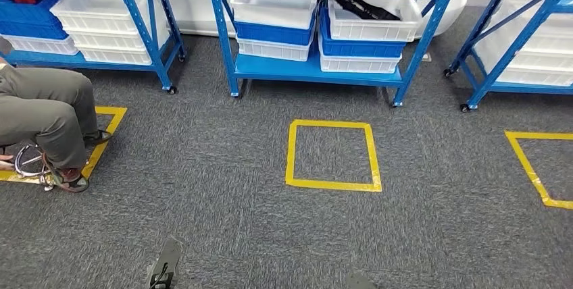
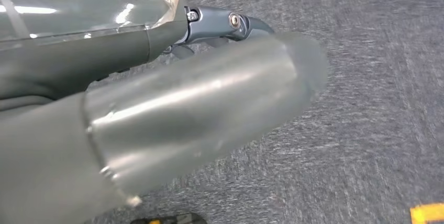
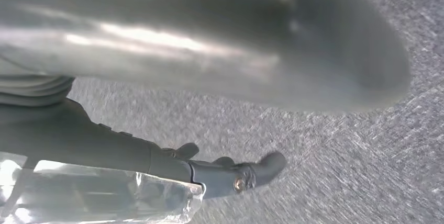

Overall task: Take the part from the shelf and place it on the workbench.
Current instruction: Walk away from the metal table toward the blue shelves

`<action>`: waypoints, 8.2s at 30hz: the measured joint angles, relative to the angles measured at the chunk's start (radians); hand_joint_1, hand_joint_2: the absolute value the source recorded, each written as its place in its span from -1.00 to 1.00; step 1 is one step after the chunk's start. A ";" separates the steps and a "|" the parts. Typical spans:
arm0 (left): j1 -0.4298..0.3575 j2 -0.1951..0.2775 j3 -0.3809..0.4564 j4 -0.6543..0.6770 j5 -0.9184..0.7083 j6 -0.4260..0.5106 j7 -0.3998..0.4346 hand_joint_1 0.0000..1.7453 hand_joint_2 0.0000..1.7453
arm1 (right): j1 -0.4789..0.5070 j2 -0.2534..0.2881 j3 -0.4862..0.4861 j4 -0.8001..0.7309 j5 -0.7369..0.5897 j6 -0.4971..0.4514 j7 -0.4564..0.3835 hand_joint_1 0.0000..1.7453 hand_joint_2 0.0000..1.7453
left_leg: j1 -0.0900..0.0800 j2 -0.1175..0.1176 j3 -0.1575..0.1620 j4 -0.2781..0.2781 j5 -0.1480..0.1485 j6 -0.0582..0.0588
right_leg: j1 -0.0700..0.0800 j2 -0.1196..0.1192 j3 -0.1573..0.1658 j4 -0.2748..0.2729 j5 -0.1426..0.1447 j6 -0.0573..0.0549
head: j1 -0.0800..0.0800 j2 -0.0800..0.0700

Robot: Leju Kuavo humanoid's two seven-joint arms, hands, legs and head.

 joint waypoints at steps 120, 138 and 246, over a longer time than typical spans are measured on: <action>-0.002 -0.007 -0.057 0.000 0.030 -0.011 0.087 -1.00 1.00 | 0.088 0.003 -0.133 0.016 0.021 -0.010 0.064 -1.00 1.00 | 0.033 0.027 0.058 0.086 -0.087 -0.015 | -0.020 -0.006 -0.256 0.006 0.208 0.041 | -0.017 0.000; -0.002 -0.008 -0.058 0.000 0.036 -0.017 0.095 -1.00 1.00 | 0.089 0.000 -0.143 0.016 0.022 -0.002 0.064 -1.00 1.00 | -0.004 0.025 0.049 0.093 -0.079 0.021 | 0.026 -0.006 -0.199 -0.098 0.265 -0.014 | -0.017 0.000; 0.002 -0.001 -0.112 0.000 0.069 -0.020 0.076 -1.00 -1.00 | 0.089 0.010 -0.207 0.015 0.065 0.001 0.076 -1.00 1.00 | 0.016 0.018 0.107 0.057 -0.103 0.015 | 0.002 -0.005 -0.305 0.165 0.132 0.026 | -0.010 0.000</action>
